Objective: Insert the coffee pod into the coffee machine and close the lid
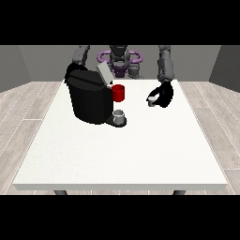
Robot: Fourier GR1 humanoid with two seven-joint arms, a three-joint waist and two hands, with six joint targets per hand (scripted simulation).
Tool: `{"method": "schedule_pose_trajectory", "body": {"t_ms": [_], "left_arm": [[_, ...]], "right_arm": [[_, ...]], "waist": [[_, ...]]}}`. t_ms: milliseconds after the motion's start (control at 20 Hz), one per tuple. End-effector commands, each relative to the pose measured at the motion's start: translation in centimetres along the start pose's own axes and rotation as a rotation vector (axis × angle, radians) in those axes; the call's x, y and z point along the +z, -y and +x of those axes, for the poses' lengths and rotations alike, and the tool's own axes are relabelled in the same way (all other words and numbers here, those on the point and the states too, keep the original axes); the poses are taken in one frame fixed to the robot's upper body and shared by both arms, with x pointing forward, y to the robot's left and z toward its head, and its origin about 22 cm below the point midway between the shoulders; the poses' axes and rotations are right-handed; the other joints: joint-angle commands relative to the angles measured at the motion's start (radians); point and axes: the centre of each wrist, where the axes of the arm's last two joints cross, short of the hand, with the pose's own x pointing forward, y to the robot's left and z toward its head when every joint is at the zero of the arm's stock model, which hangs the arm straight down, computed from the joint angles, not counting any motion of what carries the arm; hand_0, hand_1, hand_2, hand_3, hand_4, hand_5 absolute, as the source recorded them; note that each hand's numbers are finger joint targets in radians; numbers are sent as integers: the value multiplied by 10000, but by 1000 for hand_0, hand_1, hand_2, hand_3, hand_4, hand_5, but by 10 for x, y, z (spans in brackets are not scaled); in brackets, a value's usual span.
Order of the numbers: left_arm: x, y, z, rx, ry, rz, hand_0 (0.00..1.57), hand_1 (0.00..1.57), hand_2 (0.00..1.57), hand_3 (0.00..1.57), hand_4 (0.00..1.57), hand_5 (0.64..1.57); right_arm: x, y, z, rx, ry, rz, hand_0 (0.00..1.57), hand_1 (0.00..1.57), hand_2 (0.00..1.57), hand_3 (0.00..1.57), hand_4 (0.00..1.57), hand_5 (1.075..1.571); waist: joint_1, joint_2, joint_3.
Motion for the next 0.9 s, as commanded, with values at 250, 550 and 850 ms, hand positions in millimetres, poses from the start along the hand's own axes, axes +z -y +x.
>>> {"method": "schedule_pose_trajectory", "body": {"t_ms": [250, 550, 850], "left_arm": [[-29, -26, 59, 197, 2087, -308, 1400, 1400, 1423, 1364, 595, 1571], [-40, -36, 89, 290, 2002, -626, 1258, 1258, 1321, 1297, 529, 1571], [-46, -118, 79, 292, 2790, -71, 1252, 1252, 1329, 1292, 573, 1571]], "right_arm": [[-13, 9, -11, -44, -642, -498, 0, 0, 0, 0, 490, 1571], [0, 10, -21, 259, -955, 364, 0, 0, 0, 0, 456, 1571], [-5, 6, -10, -27, -164, 408, 0, 0, 0, 0, 476, 1571]], "waist": [[557, -464, 0], [32, -1153, -2], [-282, -491, -6]]}}
